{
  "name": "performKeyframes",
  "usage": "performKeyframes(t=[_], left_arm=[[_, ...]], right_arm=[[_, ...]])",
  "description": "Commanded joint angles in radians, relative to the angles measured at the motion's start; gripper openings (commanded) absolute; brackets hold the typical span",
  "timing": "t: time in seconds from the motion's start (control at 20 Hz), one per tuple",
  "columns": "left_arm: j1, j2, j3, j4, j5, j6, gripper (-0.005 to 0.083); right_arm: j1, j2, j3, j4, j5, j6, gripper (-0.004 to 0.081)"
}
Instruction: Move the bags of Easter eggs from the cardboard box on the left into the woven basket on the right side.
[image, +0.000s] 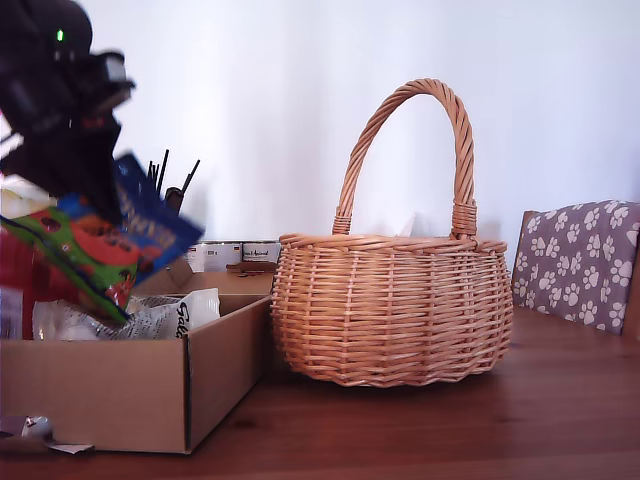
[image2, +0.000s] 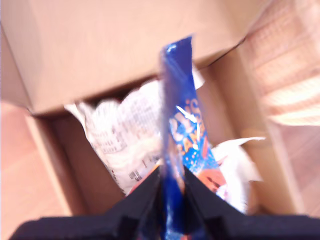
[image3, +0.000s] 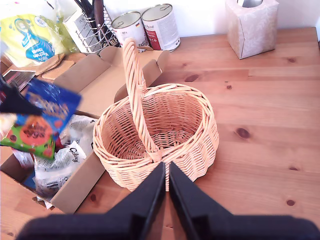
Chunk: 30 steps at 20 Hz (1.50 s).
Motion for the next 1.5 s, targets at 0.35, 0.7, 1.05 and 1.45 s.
performKeyframes(t=[0.35,0.7,1.05,1.45], left_arm=[[-0.004,-0.098,0.075,-0.089,0.097,0.008,0.0040],[-0.007,-0.128,0.076,-0.031,0.177,-0.023,0.0002],[-0.040,-0.128,0.074,-0.102,0.067,0.046,0.0468],[-0.089,-0.128,0.074,-0.071,-0.187,0.320,0.0597]], right_arm=[[0.004,-0.003,0.003,0.005,-0.003,-0.006,-0.0013],[0.004,-0.003,0.003,0.005,-0.003,-0.006,-0.0013],[0.004,-0.003,0.003,-0.011,-0.003,-0.005,-0.0013],[0.004,-0.003,0.003,-0.019,-0.003,-0.006,-0.0013]])
